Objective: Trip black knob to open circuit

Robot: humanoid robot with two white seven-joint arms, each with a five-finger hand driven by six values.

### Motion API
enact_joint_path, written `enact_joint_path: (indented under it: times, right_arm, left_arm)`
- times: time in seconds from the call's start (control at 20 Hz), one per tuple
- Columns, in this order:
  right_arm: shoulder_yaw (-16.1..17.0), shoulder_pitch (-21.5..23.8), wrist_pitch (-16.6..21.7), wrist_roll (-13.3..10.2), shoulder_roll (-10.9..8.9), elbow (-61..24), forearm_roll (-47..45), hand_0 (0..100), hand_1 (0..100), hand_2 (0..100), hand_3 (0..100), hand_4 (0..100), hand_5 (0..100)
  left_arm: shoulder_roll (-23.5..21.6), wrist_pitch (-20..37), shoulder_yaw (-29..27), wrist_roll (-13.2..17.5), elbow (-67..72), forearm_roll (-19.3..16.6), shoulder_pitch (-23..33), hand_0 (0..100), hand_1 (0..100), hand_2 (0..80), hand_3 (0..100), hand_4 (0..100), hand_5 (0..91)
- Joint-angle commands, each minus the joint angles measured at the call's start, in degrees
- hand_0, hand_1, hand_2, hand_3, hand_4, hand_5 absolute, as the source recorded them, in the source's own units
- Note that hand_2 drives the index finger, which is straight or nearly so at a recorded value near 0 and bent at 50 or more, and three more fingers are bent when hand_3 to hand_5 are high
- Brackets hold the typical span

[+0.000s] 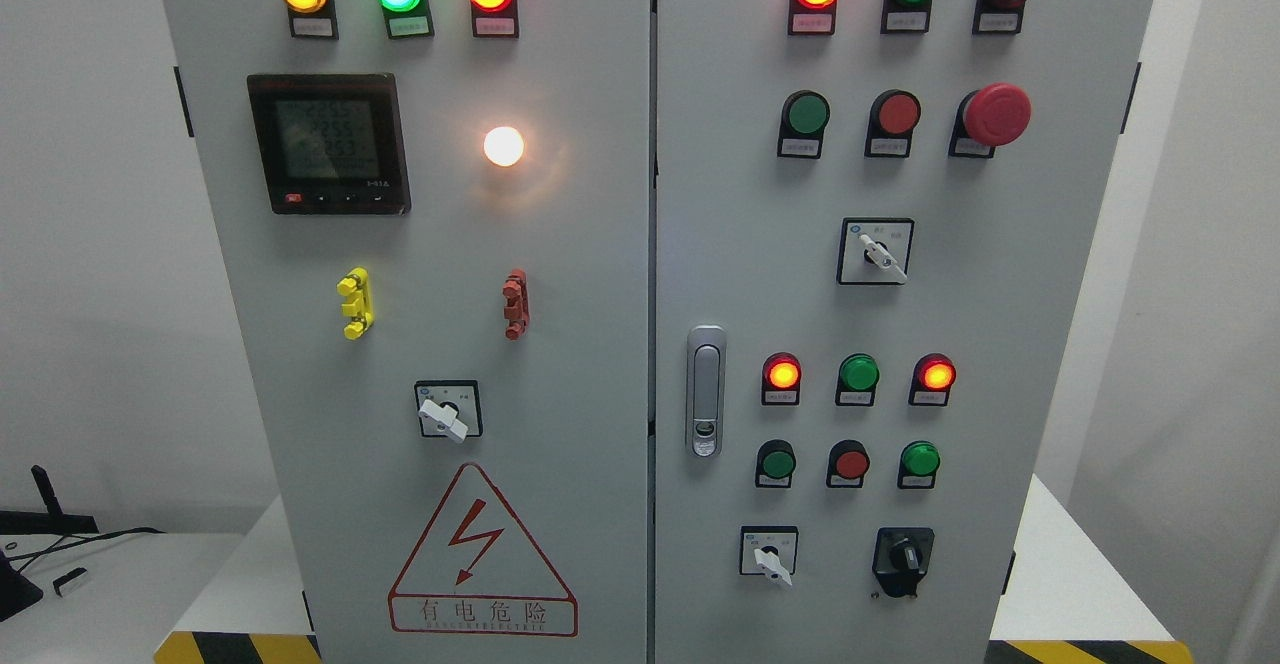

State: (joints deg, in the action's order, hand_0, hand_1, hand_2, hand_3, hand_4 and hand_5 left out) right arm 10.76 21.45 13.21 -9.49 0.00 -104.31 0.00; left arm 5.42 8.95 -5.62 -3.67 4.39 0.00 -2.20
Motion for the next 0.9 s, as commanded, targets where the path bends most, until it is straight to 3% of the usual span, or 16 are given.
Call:
enact_joint_path:
  times: [0.0,0.35,0.85]
  right_arm:
    - [-1.45,-4.74,-3.97,-2.19,0.7,-3.8,0.44,27,76,42,84,89,100]
    - [-5.05,-8.96,-9.16,-6.5,0.79,-3.45,2.8,33,75,45,88,91,100]
    - [-8.04,-16.43,-17.78,-8.96,2.37,-1.43,4.92,34,76,48,90,93,100]
  left_arm:
    - [-0.05,0.01,0.0,-0.02,0.0,0.26,0.09,12,39,0.0,0,0,0.0]
    - [-0.05,0.01,0.0,-0.02,0.0,0.26,0.0,12,39,0.0,0,0,0.0]
    - [-0.05,0.01,0.0,-0.02,0.0,0.26,0.0,12,39,0.0,0,0,0.0]
